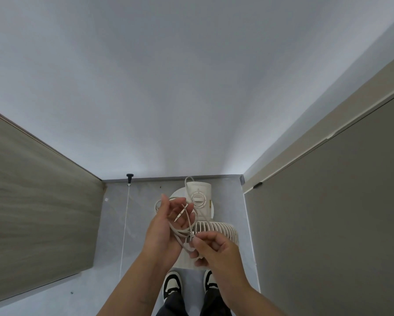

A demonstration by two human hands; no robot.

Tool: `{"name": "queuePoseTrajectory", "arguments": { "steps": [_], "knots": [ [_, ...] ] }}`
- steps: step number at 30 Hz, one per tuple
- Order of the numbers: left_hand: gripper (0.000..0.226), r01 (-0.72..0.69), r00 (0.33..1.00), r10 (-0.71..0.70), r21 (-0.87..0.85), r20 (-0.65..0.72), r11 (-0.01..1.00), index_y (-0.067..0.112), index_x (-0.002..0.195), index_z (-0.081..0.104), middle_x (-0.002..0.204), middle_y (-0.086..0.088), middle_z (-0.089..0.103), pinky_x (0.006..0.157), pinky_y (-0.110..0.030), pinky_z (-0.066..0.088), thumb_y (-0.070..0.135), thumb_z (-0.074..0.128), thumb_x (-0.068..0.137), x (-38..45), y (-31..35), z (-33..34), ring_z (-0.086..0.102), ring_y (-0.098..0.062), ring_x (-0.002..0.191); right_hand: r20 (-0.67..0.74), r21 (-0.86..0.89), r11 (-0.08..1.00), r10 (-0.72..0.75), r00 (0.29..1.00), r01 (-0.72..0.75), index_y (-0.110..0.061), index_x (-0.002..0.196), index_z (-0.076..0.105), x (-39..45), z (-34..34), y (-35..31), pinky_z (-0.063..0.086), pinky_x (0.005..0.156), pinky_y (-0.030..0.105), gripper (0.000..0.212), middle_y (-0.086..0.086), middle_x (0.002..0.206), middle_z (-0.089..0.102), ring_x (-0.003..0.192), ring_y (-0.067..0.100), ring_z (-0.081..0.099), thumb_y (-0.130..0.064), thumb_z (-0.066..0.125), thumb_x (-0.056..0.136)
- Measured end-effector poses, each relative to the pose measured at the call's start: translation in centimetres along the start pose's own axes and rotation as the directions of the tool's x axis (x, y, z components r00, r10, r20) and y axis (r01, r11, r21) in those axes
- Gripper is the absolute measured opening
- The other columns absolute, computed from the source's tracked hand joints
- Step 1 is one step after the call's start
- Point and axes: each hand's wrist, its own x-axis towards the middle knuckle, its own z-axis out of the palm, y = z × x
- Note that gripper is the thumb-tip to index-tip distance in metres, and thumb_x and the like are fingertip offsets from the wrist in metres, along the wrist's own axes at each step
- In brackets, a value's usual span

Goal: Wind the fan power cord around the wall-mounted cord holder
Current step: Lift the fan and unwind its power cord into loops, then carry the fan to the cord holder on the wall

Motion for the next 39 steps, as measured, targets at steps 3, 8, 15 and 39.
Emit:
{"name": "queuePoseTrajectory", "arguments": {
  "steps": [3, 8, 15, 39],
  "knots": [
    [0.046, 0.003, 0.999, -0.003, 0.011, 0.035, 1.0, 0.009, 0.073, 0.062, 0.071, -0.005, 0.063, 0.05, -0.023, 0.051, 0.045, 0.044, 0.095, 0.5, 0.3, -0.6, 0.058, -0.013, 0.058, 0.033, -0.033, 0.999, 0.006, 0.999, -0.005, 0.005, 0.092, 0.067, 0.2, -0.2, 0.1, 0.055, 0.055, 0.025, 0.01, 0.019, 0.08, 0.073, 0.062, 0.016, 0.068, 0.001, 0.068, 0.083],
    [0.041, -0.041, 0.999, 0.04, 0.084, 0.013, 0.996, 0.011, 0.063, 0.051, 0.061, -0.003, 0.051, 0.037, -0.018, 0.032, 0.04, 0.051, 0.092, 1.8, 0.9, -1.4, 0.038, -0.009, 0.043, 0.011, -0.138, 0.99, 0.031, 0.999, -0.029, 0.002, 0.094, 0.067, 2.5, -2.0, -0.9, 0.055, 0.06, 0.026, 0.011, 0.016, 0.083, 0.073, 0.061, 0.013, 0.066, -0.006, 0.065, 0.088],
    [0.008, -0.116, 0.981, 0.183, 0.55, -0.067, 0.827, 0.017, 0.087, 0.069, 0.072, -0.001, 0.045, 0.045, -0.022, 0.03, 0.021, 0.073, 0.082, 5.2, 1.5, -1.1, 0.029, -0.009, 0.047, -0.16, -0.026, 0.985, 0.165, 0.973, -0.171, -0.013, 0.133, 0.044, 9.7, -4.3, -2.9, 0.053, 0.088, 0.039, 0.046, 0.009, 0.125, 0.057, 0.111, 0.024, 0.059, -0.032, 0.058, 0.093],
    [0.098, 0.145, 0.981, -0.17, 0.928, -0.091, 0.342, 0.026, 0.131, 0.056, 0.129, 0.001, 0.065, 0.096, -0.041, 0.051, 0.088, 0.061, 0.055, 17.4, -2.3, -5.8, 0.064, -0.018, 0.114, 0.236, -0.422, 0.873, 0.365, 0.901, -0.244, -0.039, 0.118, 0.055, 18.5, -3.6, 1.2, 0.049, 0.092, 0.039, 0.06, -0.009, 0.116, 0.065, 0.109, 0.012, 0.06, -0.075, 0.02, 0.085]
  ]
}}
